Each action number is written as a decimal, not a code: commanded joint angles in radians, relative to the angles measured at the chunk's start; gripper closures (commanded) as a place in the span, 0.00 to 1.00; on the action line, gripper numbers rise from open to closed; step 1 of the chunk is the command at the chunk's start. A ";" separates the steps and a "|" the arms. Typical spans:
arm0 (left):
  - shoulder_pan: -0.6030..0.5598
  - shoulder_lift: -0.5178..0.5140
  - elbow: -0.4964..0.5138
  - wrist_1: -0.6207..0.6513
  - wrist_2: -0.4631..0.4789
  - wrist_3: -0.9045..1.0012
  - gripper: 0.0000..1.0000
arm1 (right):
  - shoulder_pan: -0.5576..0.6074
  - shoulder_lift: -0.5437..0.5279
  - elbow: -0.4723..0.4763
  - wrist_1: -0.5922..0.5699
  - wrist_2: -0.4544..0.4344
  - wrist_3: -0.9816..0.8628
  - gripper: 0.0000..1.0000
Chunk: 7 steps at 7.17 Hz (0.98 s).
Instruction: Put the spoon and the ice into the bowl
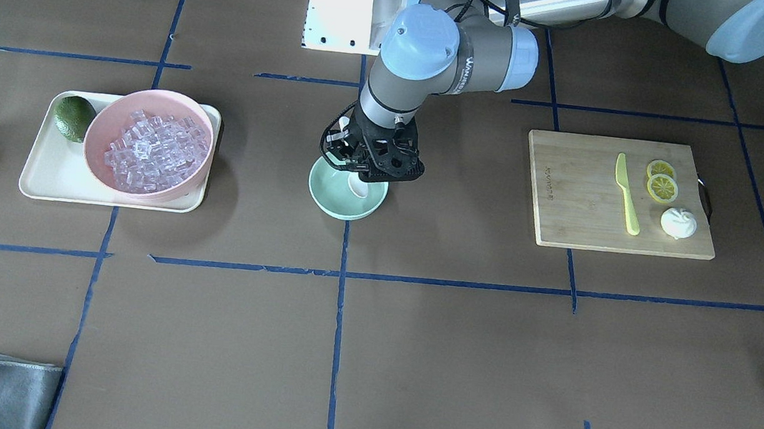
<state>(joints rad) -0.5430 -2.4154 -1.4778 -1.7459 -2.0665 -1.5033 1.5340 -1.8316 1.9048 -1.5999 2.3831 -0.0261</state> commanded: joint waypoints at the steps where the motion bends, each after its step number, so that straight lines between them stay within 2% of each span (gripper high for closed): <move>1: 0.011 0.001 0.002 -0.001 0.000 0.003 0.28 | -0.002 0.000 0.002 0.000 0.005 0.002 0.00; 2: 0.011 0.001 0.001 -0.003 0.000 0.003 0.22 | -0.012 0.000 0.002 0.000 0.028 0.006 0.00; 4: 0.003 0.016 -0.031 0.000 -0.001 0.005 0.22 | -0.044 0.008 0.010 0.003 0.036 0.043 0.01; 5: -0.024 0.059 -0.095 0.002 -0.009 0.005 0.22 | -0.102 0.038 0.029 0.058 0.045 0.219 0.01; 6: -0.029 0.153 -0.205 0.002 -0.007 0.005 0.22 | -0.203 0.043 0.060 0.209 0.045 0.470 0.01; 7: -0.047 0.221 -0.287 0.002 -0.010 0.006 0.22 | -0.323 0.093 0.065 0.371 0.027 0.794 0.01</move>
<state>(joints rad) -0.5722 -2.2783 -1.6629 -1.7445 -2.0743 -1.4983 1.3483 -1.7839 1.9523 -1.4151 2.4229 0.4035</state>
